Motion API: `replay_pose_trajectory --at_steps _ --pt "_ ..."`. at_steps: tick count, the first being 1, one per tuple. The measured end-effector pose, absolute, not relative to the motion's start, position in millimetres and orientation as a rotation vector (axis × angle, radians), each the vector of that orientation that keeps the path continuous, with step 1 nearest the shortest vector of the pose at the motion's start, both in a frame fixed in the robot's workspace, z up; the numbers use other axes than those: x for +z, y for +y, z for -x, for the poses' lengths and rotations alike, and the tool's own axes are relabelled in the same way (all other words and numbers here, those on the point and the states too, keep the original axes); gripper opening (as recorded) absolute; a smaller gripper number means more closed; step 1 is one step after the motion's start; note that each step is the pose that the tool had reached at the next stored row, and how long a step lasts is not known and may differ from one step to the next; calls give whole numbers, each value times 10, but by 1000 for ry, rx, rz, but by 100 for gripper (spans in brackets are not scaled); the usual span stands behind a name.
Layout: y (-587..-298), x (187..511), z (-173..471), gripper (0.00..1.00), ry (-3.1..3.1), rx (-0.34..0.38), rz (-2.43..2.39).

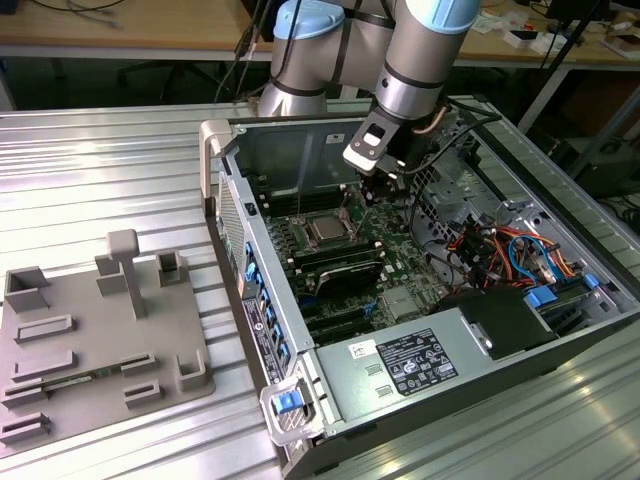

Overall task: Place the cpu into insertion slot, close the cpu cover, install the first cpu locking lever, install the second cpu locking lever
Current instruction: 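Close the cpu cover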

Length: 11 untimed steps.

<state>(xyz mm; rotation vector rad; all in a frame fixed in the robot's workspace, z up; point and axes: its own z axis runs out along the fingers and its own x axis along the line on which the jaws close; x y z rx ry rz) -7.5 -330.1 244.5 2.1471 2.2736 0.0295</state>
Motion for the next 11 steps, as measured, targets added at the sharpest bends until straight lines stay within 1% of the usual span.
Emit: replay_pose_trajectory --at_steps 11 --pt "-3301 2440 267 11 2274 30 -2147"
